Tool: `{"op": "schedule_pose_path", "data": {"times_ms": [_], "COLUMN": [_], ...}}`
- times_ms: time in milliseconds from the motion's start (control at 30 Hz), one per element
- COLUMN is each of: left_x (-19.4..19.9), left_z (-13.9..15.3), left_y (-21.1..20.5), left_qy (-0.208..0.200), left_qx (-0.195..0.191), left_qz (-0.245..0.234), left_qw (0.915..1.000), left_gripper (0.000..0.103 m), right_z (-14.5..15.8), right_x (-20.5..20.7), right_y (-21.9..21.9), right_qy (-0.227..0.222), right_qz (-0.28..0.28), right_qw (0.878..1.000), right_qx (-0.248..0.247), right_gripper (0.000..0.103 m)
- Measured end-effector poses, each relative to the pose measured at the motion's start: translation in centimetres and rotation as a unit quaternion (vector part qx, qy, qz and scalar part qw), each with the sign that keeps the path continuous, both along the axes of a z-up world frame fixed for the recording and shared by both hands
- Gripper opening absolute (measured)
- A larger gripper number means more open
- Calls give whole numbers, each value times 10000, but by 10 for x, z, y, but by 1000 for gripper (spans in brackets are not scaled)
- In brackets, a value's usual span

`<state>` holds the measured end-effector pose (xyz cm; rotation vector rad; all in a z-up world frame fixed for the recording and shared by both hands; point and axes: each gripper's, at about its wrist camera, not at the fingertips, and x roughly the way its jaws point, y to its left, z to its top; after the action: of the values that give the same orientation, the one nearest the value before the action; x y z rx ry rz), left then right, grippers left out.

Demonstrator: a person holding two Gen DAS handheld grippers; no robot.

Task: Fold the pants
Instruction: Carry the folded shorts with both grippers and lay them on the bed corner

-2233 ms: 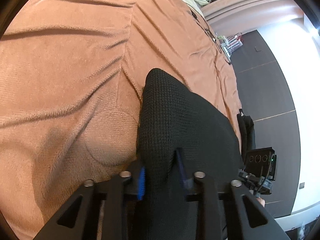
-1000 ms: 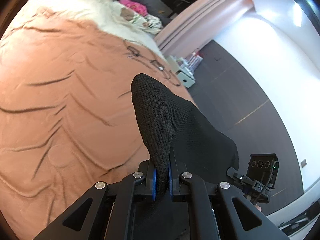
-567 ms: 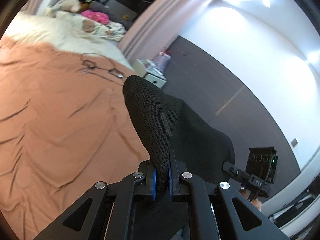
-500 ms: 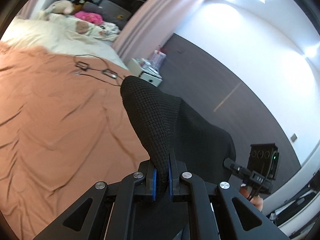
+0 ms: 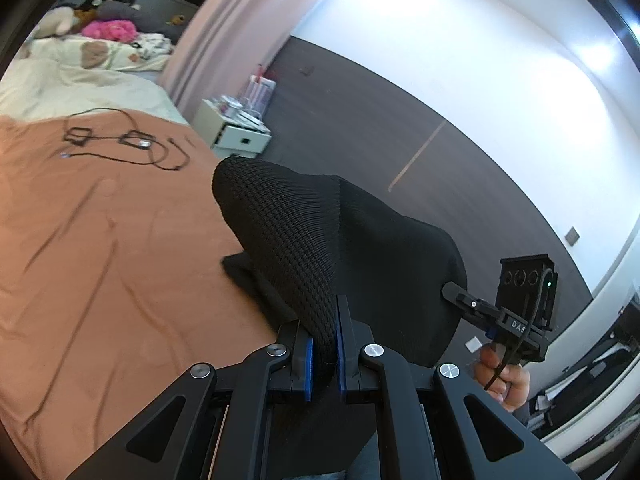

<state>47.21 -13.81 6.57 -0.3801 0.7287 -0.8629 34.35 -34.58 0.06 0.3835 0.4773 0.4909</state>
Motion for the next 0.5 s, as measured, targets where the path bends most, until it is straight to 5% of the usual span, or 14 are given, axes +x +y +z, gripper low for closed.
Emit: {"op": "schedule_pose_path", "data": {"times_ms": [500], "left_x": [31], "left_z": [-15], "left_y": [-113], "left_qy": [71], "left_qx": [-12], "left_qz": [-670], "left_qw": [9977], "left_gripper": [9], "right_z": [11], "right_x": [-38], "right_y": [-42], "right_qy": [40], "right_qz": [-572], "right_qw": [9983], "right_qx": [-124], "right_gripper": [21]}}
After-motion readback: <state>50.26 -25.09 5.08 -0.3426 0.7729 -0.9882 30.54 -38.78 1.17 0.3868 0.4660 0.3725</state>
